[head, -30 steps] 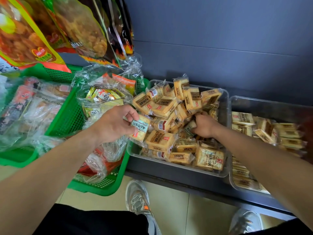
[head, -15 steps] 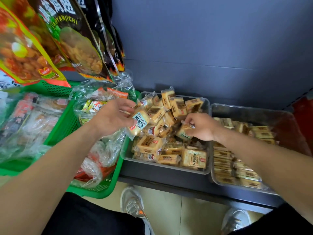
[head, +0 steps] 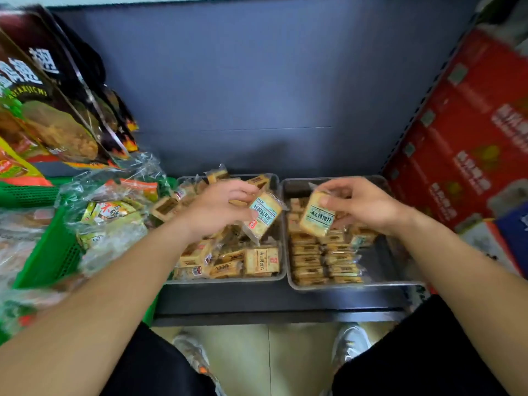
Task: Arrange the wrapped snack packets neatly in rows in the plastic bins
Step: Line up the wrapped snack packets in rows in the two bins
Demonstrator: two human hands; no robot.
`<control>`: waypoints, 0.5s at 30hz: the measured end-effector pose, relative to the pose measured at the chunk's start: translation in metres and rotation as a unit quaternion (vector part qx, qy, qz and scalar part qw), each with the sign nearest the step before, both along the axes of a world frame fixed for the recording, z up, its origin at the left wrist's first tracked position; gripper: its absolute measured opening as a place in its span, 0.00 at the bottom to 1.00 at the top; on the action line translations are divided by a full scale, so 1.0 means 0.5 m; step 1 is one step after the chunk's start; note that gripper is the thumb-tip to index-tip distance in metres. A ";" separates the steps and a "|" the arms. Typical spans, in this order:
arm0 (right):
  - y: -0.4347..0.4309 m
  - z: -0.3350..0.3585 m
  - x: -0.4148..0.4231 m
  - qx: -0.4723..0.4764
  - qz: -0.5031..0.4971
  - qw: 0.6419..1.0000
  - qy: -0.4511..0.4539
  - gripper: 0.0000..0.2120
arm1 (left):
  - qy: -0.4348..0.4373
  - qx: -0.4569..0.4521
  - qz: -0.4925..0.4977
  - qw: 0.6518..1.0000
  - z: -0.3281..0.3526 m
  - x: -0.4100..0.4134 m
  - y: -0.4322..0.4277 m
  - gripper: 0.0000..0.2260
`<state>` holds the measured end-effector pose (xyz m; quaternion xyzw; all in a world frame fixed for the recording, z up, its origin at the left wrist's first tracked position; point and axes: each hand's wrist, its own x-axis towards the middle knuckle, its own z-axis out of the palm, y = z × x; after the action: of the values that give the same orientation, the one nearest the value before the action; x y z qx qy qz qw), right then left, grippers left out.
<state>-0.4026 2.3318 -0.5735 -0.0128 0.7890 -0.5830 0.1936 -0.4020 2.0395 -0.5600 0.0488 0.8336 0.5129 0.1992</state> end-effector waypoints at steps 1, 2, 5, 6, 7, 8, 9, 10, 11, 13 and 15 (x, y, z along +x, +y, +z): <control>0.018 0.001 0.003 -0.007 -0.003 1.000 -0.009 0.10 | -0.004 0.006 -0.004 1.000 -0.003 -0.002 0.017 0.20; 0.035 0.004 0.006 -0.014 -0.003 1.000 -0.021 0.11 | -0.008 0.010 -0.006 1.000 -0.008 -0.005 0.031 0.20; 0.074 0.005 0.009 -0.031 0.003 0.998 -0.051 0.13 | -0.014 0.022 -0.007 1.000 -0.017 -0.014 0.065 0.20; 0.082 0.005 0.008 -0.036 0.007 0.998 -0.054 0.14 | -0.015 0.026 -0.007 1.000 -0.018 -0.016 0.074 0.21; 0.087 0.005 0.007 -0.038 0.010 0.998 -0.054 0.14 | -0.018 0.034 -0.003 0.999 -0.020 -0.018 0.083 0.21; 0.090 0.006 0.006 -0.036 0.011 0.998 -0.054 0.14 | -0.023 0.045 0.004 0.999 -0.022 -0.020 0.092 0.22; 0.091 0.007 0.005 -0.031 0.012 0.998 -0.054 0.14 | -0.028 0.061 0.013 0.998 -0.024 -0.023 0.101 0.24; 0.091 0.009 0.004 -0.026 0.011 0.998 -0.055 0.14 | -0.033 0.076 0.024 0.996 -0.025 -0.025 0.110 0.25; 0.090 0.010 0.002 -0.021 0.010 0.998 -0.058 0.14 | -0.035 0.089 0.035 0.995 -0.026 -0.027 0.117 0.26; 0.091 0.009 -0.005 -0.014 0.010 0.998 -0.063 0.13 | -0.032 0.106 0.048 0.993 -0.029 -0.036 0.130 0.24; 0.089 0.006 -0.011 -0.015 0.013 0.997 -0.068 0.12 | -0.023 0.108 0.057 0.992 -0.029 -0.039 0.136 0.20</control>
<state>-0.4082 2.3761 -0.5703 0.0139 0.7646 -0.5920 0.2544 -0.4216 2.1077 -0.5746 0.0110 0.7703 0.6110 0.1824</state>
